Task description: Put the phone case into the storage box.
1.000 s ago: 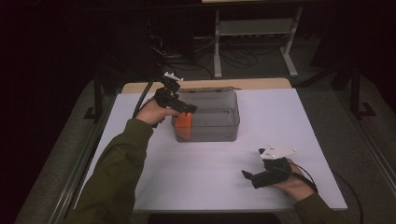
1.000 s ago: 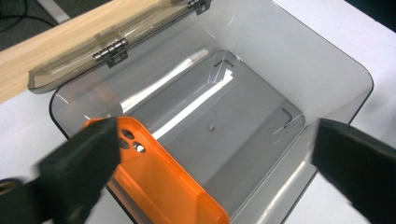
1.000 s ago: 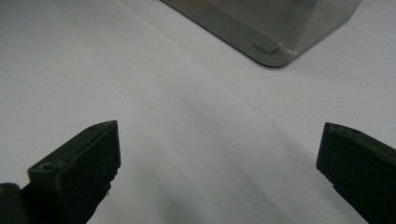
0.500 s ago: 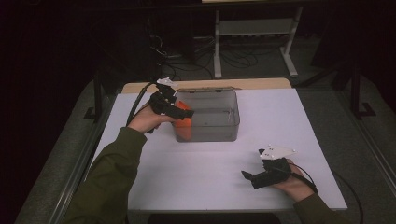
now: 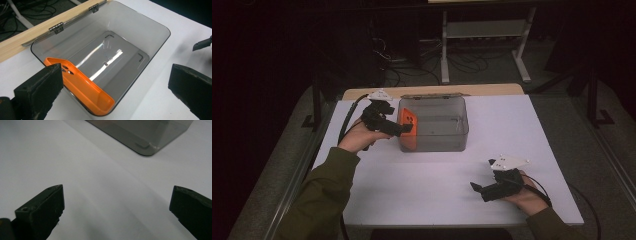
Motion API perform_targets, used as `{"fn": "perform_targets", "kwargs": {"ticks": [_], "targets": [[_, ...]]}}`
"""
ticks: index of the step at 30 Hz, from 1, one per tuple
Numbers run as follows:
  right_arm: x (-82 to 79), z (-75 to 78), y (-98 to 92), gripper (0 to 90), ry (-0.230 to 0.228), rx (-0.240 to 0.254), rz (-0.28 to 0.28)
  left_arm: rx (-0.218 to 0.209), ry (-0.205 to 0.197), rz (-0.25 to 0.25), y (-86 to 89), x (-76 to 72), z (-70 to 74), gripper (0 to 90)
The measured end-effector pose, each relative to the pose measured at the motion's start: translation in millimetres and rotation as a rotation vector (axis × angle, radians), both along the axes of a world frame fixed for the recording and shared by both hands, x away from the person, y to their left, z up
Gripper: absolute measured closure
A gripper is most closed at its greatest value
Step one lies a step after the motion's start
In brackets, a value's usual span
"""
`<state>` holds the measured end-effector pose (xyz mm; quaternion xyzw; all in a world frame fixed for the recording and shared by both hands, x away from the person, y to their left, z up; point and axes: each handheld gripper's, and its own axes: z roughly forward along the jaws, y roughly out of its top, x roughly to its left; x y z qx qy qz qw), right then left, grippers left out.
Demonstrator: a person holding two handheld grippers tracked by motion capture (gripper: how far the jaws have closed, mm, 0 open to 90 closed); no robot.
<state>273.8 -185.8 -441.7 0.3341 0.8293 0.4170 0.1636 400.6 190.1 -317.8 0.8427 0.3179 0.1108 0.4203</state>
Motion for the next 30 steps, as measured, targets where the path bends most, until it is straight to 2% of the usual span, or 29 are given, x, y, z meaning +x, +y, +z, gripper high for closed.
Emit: {"fn": "perform_targets", "kwargs": {"ticks": [10,19,30], "targets": [[0.1,-0.3,-0.2,0.0,-0.001,0.002,-0.005,-0.002,-0.022,-0.007,8.2,-13.5,-9.2,0.0],[0.4,-1.0,0.2,0.0,0.002,0.000,-0.007,-0.011,-0.023,0.002,20.2,-23.9,-19.0,0.0],[0.6,-1.3,0.4,0.0,0.002,-0.003,-0.007,-0.011,-0.047,0.008,34.2,-41.7,-36.7,0.0]]}}
